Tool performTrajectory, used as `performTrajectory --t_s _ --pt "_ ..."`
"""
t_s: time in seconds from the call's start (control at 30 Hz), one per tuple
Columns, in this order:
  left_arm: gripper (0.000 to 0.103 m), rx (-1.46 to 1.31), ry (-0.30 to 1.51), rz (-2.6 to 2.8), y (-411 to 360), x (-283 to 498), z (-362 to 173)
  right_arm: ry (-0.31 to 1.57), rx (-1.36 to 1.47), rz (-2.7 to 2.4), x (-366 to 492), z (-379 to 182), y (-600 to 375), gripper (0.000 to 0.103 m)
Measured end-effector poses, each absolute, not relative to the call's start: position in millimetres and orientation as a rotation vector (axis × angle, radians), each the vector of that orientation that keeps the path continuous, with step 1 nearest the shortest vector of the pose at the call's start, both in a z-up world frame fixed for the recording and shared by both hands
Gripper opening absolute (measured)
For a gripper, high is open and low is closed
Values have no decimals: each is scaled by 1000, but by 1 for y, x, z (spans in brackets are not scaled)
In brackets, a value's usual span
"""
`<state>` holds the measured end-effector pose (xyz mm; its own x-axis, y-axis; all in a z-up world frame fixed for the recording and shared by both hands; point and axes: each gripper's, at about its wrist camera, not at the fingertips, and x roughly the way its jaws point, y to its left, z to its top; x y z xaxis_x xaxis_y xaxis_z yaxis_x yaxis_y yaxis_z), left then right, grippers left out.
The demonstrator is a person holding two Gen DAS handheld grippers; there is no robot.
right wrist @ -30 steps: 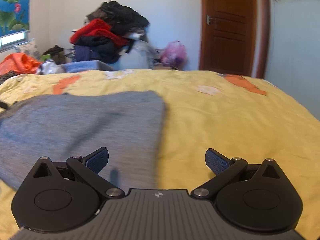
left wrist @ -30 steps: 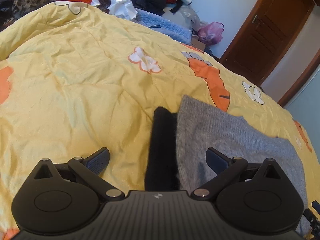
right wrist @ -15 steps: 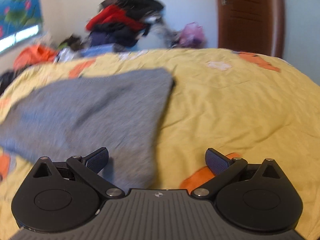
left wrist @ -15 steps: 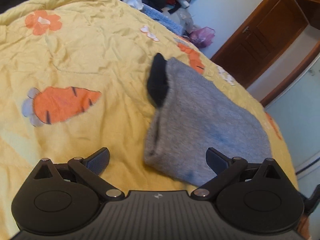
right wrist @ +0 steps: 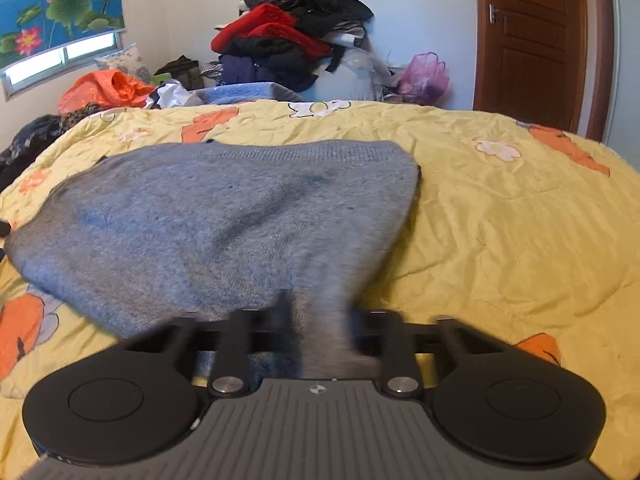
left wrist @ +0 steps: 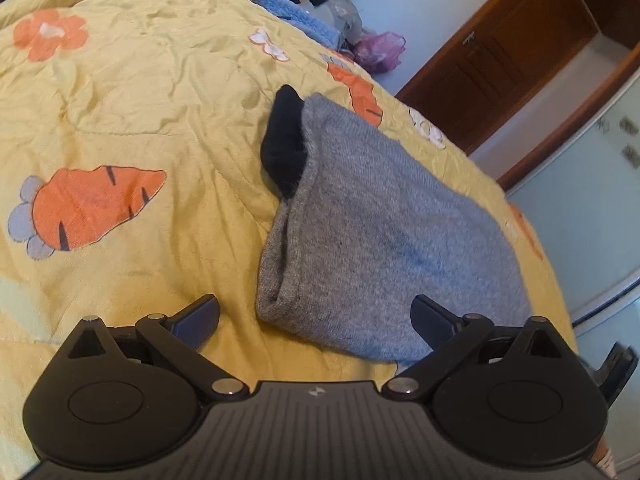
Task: Fold small clothes
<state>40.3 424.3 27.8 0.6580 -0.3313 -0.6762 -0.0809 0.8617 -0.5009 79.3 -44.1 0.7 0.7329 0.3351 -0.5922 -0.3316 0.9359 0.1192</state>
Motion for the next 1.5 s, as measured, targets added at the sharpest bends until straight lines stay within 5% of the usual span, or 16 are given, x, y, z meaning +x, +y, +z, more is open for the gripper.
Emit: performTrajectory --t_s 0.03,0.07,0.1,0.17,0.2,0.3,0.97,1.5 --pt "87 -506 855 -156 421 42 28 654 -1 367 80 1 -43 25" --pt "55 -477 872 -155 417 44 29 653 -4 365 80 1 -43 24" --pt "42 -448 882 -125 414 46 30 652 -1 365 79 1 -42 23" --pt "36 -460 900 -150 415 51 28 642 -19 363 76 0 -39 20" --pt "22 -463 915 -160 416 53 27 635 -34 361 75 0 -36 20" --pt "9 -412 937 -169 412 56 26 619 -47 350 70 0 -33 19" --pt "4 -283 815 -201 398 18 66 555 65 385 24 35 -46 17" --pt "5 -467 860 -202 428 -127 57 635 153 427 -115 26 -82 17"
